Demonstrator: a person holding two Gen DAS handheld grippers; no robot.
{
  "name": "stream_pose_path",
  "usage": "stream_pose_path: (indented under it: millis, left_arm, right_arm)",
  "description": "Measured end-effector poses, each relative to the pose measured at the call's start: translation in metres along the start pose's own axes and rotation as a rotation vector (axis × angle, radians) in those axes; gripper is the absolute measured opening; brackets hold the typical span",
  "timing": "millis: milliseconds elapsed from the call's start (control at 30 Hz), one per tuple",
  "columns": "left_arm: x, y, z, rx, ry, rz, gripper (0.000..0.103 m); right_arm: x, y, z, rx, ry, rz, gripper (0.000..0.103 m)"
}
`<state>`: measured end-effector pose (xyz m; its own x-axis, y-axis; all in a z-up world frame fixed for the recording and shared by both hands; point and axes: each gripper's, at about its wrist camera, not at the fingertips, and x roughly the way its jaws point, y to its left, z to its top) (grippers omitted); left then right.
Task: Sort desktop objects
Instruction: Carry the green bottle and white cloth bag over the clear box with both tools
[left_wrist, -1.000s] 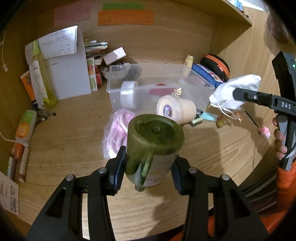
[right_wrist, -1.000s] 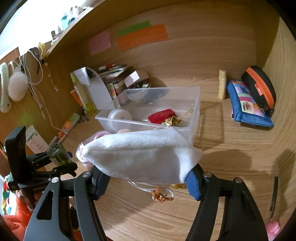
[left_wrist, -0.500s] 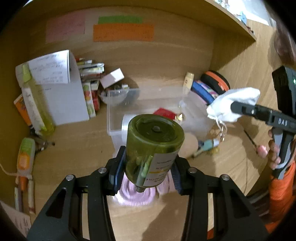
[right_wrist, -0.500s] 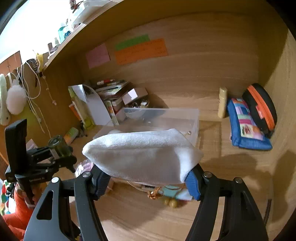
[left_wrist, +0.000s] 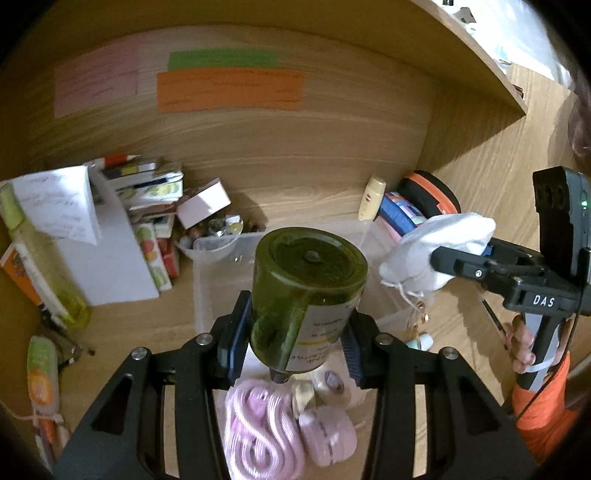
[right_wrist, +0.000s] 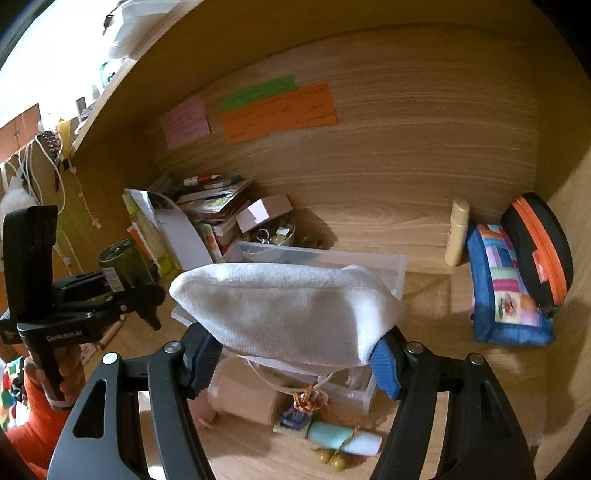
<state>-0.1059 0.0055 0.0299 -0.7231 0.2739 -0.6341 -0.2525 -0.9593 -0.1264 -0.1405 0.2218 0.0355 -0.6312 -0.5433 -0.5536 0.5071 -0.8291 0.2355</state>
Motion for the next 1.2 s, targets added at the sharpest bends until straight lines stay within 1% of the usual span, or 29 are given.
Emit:
stream_pose_path:
  millis: [267, 400, 533, 667, 800, 933, 1200]
  left_arm:
    - [0.033, -0.002, 0.014, 0.010, 0.037, -0.005, 0.044]
    - [0.054, 0.001, 0.018, 0.005, 0.070, -0.005, 0.044]
    - [0.078, 0.007, 0.017, -0.021, 0.117, -0.002, 0.044]
    - [0.100, 0.011, 0.013, -0.015, 0.172, 0.008, 0.044]
    - [0.116, 0.013, 0.011, -0.012, 0.206, 0.006, 0.044]
    - [0.126, 0.012, 0.010, 0.003, 0.242, 0.019, 0.044]
    - [0.151, 0.008, 0.009, 0.021, 0.294, 0.041, 0.044]
  right_arm:
    - [0.021, -0.005, 0.013, -0.007, 0.016, -0.012, 0.065]
    - [0.033, -0.010, 0.016, -0.005, 0.028, -0.028, 0.065]
    - [0.051, -0.015, 0.015, -0.006, 0.062, -0.038, 0.065]
    - [0.072, -0.024, 0.011, 0.007, 0.098, -0.059, 0.065]
    - [0.088, -0.031, 0.006, 0.014, 0.140, -0.064, 0.065]
    - [0.098, -0.028, 0.004, -0.017, 0.163, -0.082, 0.065]
    - [0.106, -0.017, -0.003, -0.102, 0.171, -0.142, 0.066]
